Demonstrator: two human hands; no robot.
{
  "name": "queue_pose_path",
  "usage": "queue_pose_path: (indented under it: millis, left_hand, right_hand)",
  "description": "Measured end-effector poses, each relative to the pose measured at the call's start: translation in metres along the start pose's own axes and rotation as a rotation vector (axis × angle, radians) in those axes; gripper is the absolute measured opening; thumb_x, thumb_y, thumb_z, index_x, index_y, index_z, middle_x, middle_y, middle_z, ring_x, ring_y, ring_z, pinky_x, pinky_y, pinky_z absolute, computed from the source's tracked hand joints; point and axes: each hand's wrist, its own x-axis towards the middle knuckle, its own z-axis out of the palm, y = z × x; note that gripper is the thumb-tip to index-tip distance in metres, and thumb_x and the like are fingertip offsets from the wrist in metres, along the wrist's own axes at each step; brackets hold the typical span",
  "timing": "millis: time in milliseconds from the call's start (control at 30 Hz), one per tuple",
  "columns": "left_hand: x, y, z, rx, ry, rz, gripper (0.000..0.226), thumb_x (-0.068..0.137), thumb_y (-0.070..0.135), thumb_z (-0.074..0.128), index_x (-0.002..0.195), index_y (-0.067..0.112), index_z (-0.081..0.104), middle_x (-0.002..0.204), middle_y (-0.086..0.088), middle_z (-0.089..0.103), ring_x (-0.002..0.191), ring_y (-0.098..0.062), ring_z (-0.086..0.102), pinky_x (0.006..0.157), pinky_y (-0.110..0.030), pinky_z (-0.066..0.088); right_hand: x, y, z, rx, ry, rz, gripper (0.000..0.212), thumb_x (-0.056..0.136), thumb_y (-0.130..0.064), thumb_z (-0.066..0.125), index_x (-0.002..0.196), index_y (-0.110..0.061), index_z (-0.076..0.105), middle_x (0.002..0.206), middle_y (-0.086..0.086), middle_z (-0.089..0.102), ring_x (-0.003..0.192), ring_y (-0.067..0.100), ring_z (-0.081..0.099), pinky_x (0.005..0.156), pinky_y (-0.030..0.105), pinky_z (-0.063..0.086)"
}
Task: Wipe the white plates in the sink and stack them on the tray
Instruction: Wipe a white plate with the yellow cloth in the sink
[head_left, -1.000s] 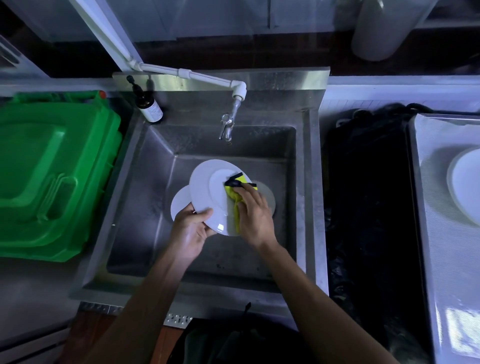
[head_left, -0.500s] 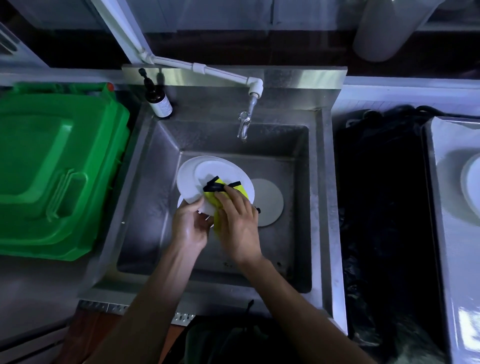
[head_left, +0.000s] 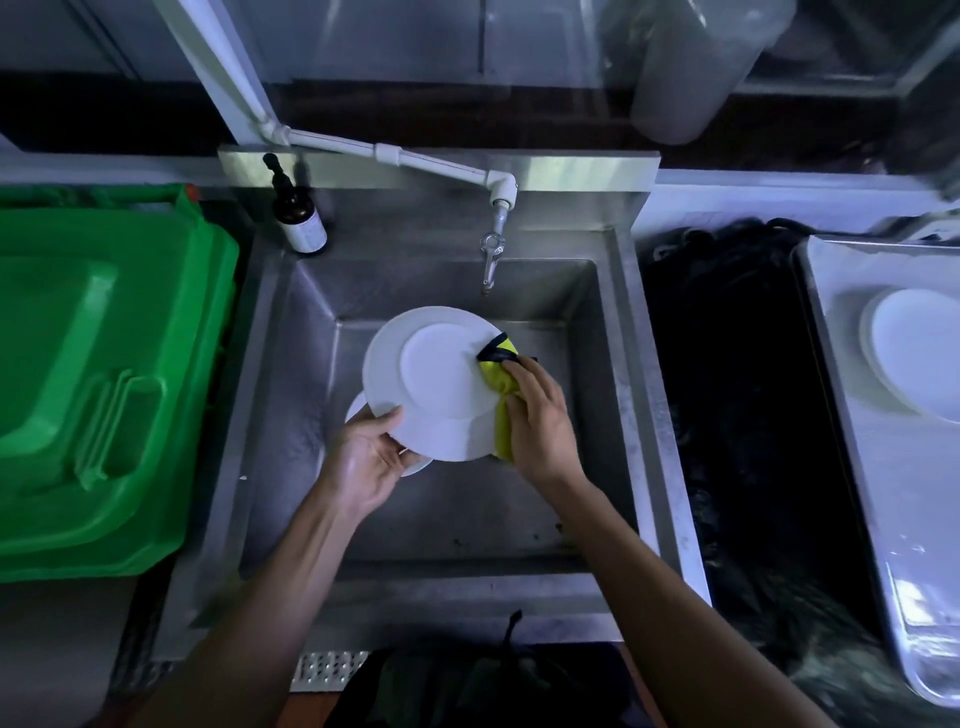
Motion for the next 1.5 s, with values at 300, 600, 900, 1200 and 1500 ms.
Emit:
queue_pose_path:
  millis: [300,600,900,1200,1500]
  left_hand:
    - [-0.007,0.023,-0.028,0.312,-0.091,-0.082,0.044,0.077,0.005,0.063,0.12,0.001,0.065,0.107,-0.016,0.073,0.092,-0.035,0.07,0.068,-0.049,0.062]
    - [0.001,0.038,-0.04,0.532,-0.241,-0.153,0.028,0.07,0.007,0.072,0.096,0.015,0.08,0.096,-0.012,0.076,0.081,-0.029,0.07,0.068,-0.039,0.056]
    - [0.008,0.041,-0.025,0.704,-0.324,-0.194,0.029,0.074,0.008,0.073,0.102,0.013,0.079,0.099,-0.014,0.074,0.085,-0.03,0.07,0.065,-0.037,0.053]
    - [0.024,0.018,0.017,0.708,-0.186,-0.117,0.029,0.084,-0.004,0.069,0.093,0.02,0.081,0.096,-0.011,0.077,0.086,-0.032,0.075,0.077,-0.054,0.059]
    - [0.04,-0.015,0.11,0.883,-0.081,0.006,0.02,0.088,-0.007,0.064,0.093,0.01,0.073,0.086,-0.008,0.076,0.08,-0.031,0.072,0.061,-0.043,0.059]
  right_hand:
    - [0.013,-0.015,0.003,-0.065,0.005,0.128,0.049,0.096,-0.006,0.046,0.144,-0.019,0.053,0.15,0.0,0.047,0.134,0.023,0.043,0.113,0.033,0.033]
    - [0.016,-0.044,0.018,-0.185,0.054,0.08,0.048,0.098,-0.011,0.042,0.144,-0.022,0.051,0.149,-0.004,0.048,0.128,0.027,0.046,0.107,0.047,0.04]
    - [0.004,-0.07,0.034,-0.359,0.013,-0.127,0.056,0.09,-0.004,0.048,0.141,-0.027,0.054,0.149,-0.008,0.049,0.124,0.03,0.046,0.098,0.046,0.044]
    - [-0.004,-0.061,0.023,-0.255,0.043,-0.207,0.053,0.084,0.003,0.049,0.13,-0.017,0.065,0.139,0.001,0.059,0.118,0.034,0.053,0.095,0.048,0.047]
    - [0.006,0.001,-0.071,-0.199,0.104,-0.237,0.043,0.082,0.005,0.056,0.117,-0.013,0.073,0.129,0.006,0.066,0.104,0.031,0.059,0.093,0.037,0.048]
